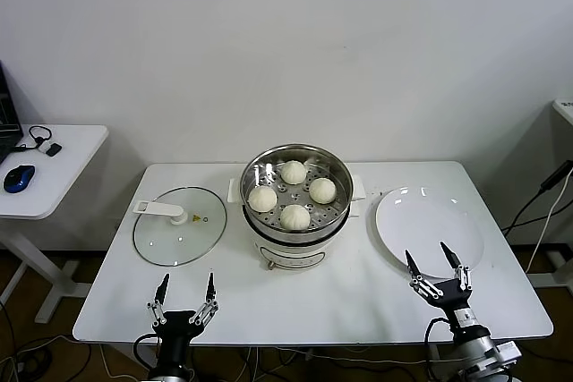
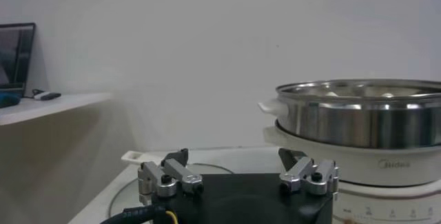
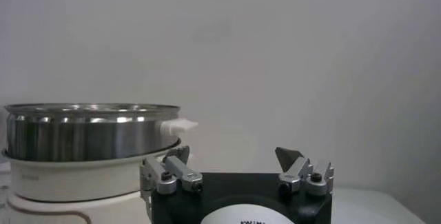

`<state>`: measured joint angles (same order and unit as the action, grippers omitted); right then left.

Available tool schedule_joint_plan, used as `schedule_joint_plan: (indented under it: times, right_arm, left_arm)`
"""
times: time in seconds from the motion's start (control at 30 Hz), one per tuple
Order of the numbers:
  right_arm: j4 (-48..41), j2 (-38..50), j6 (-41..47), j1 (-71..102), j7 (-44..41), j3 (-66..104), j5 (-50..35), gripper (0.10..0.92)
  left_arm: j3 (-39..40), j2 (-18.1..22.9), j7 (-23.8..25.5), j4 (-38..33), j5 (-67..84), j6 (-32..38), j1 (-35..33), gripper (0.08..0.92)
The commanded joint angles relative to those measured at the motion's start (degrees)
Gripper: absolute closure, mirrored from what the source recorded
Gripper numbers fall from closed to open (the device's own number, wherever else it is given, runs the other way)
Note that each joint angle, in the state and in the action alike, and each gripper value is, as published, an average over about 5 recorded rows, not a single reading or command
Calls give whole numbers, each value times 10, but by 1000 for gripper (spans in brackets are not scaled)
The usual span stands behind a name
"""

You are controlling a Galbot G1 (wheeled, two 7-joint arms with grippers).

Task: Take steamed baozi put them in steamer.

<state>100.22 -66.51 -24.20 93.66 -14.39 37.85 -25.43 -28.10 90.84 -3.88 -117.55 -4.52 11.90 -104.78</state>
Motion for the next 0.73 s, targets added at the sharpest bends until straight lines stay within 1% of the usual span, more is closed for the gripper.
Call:
schedule_joint_plan:
  times: [0.03, 0.73]
  right_arm:
    - [-1, -7, -9, 19, -4, 7, 2, 203]
    - [1, -21, -4, 12, -14, 2, 1, 203]
  left_arm:
    - [0, 1, 0, -1, -2, 1, -2, 177]
    - [3, 2, 0, -3, -3, 1, -3, 177]
